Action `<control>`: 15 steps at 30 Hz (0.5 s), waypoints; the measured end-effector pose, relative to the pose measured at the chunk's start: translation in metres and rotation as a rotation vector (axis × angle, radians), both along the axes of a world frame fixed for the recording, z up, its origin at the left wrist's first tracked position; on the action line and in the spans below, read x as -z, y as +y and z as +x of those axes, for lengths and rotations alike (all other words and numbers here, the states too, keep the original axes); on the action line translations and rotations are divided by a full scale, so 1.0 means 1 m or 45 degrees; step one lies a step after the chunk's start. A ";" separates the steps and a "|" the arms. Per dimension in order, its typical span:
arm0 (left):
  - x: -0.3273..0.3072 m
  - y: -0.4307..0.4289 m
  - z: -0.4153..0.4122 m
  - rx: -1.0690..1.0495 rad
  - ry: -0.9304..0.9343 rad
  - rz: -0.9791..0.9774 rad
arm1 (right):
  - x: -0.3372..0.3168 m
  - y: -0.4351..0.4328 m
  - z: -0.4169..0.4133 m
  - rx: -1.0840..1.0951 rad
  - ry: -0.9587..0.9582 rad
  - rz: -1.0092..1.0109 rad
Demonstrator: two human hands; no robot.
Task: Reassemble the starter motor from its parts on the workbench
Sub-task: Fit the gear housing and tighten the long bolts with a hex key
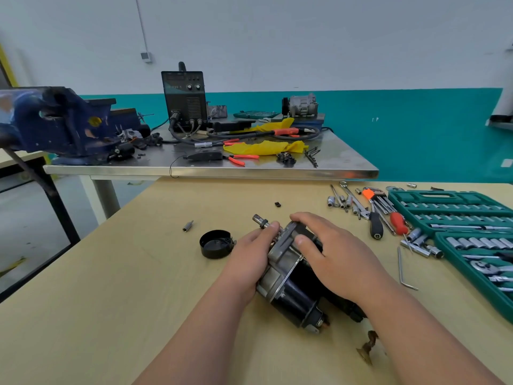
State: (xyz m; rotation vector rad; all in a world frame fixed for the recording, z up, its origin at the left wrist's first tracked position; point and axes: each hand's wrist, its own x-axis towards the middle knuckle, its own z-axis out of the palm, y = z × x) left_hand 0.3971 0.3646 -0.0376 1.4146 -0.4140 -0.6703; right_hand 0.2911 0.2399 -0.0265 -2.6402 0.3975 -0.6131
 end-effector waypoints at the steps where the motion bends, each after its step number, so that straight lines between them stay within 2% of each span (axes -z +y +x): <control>1: -0.004 -0.001 0.000 0.011 0.004 -0.014 | 0.001 0.002 -0.003 0.013 -0.044 0.001; 9: -0.020 0.000 -0.010 -0.114 -0.234 -0.105 | 0.004 0.011 -0.016 0.013 -0.288 0.141; 12: -0.023 0.003 -0.016 -0.143 -0.326 -0.152 | 0.004 0.012 -0.019 -0.016 -0.393 0.319; 15: -0.028 0.007 -0.020 -0.155 -0.558 -0.199 | 0.001 0.009 -0.020 -0.073 -0.555 0.629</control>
